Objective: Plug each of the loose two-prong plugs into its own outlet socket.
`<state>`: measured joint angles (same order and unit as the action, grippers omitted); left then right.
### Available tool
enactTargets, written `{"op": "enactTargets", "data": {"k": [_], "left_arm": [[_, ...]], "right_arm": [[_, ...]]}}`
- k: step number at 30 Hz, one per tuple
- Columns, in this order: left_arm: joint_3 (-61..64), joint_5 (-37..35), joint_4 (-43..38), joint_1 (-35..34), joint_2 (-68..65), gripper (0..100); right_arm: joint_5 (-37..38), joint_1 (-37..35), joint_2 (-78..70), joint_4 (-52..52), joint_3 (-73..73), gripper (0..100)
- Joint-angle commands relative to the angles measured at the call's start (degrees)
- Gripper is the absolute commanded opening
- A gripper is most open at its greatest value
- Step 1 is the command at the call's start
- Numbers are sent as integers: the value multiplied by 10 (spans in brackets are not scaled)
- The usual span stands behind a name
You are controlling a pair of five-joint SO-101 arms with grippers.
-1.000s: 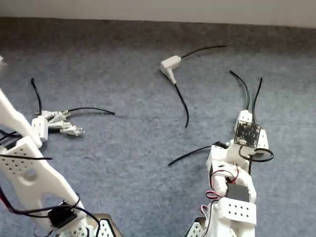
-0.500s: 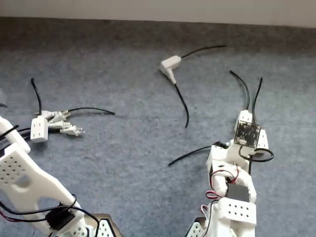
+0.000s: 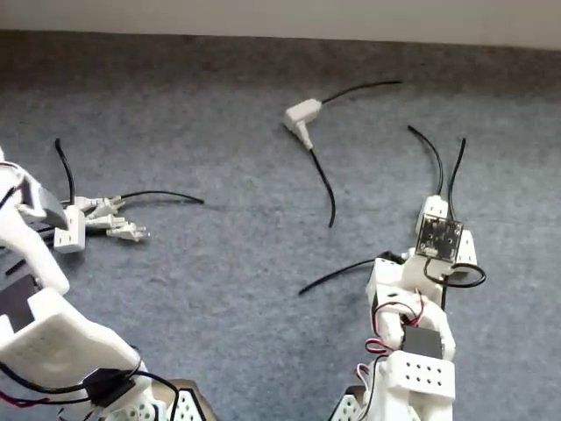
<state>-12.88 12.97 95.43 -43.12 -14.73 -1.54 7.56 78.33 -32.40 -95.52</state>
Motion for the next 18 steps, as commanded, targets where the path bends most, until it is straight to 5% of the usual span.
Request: {"op": "enactTargets", "data": {"k": [1,8,18], "left_arm": [[46,-58,-70,33,31,233],[143,-135,-274,34,29,232],[247,-136,-354,58,28,229]], "right_arm": [[-4,3,-7,13,-11,9],[-4,3,-7,13,-11,9],[-4,3,-7,13,-11,9]]}}
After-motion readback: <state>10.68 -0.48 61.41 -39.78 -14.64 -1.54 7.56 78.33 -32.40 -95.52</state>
